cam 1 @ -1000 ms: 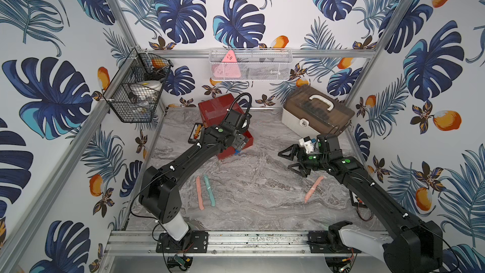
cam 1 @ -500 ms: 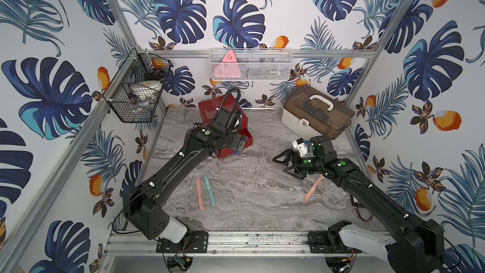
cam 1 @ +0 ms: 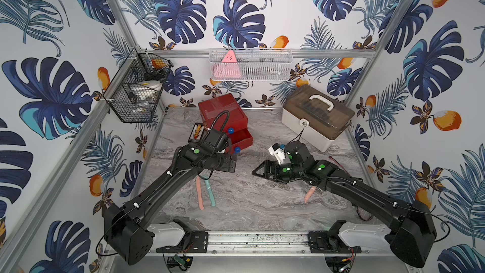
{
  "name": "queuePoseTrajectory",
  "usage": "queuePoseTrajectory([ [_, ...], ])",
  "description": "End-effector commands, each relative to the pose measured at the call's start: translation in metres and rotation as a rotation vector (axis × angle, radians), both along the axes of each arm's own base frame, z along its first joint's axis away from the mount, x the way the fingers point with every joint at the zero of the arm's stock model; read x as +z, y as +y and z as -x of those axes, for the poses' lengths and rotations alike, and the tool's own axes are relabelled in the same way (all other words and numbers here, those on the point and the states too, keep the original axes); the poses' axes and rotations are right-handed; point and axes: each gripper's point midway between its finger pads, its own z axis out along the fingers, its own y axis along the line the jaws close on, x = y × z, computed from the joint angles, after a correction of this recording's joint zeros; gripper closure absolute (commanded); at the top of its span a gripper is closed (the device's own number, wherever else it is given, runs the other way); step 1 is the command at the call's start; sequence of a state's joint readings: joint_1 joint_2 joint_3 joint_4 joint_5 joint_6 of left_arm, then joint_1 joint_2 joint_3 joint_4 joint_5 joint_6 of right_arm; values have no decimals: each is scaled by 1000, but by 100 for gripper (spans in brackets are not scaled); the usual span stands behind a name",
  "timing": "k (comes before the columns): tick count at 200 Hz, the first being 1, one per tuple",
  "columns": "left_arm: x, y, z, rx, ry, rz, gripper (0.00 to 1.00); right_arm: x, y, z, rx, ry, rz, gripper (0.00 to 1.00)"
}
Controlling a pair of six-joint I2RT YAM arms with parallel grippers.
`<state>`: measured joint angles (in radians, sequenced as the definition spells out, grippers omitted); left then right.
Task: Place the fruit knives into the drawer by color
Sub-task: Pick up the fruit knife from the center of the board.
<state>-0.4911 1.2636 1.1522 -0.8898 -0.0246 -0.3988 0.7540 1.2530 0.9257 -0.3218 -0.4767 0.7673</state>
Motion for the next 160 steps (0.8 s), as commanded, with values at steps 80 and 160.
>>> queuePoseTrajectory([
  [80,-92,40,38,331,238,100,30,7,39,9,64,-64,-21,0],
  [160,-144,57,63,483,338,88,46,1,43,10,79,-56,-18,0],
])
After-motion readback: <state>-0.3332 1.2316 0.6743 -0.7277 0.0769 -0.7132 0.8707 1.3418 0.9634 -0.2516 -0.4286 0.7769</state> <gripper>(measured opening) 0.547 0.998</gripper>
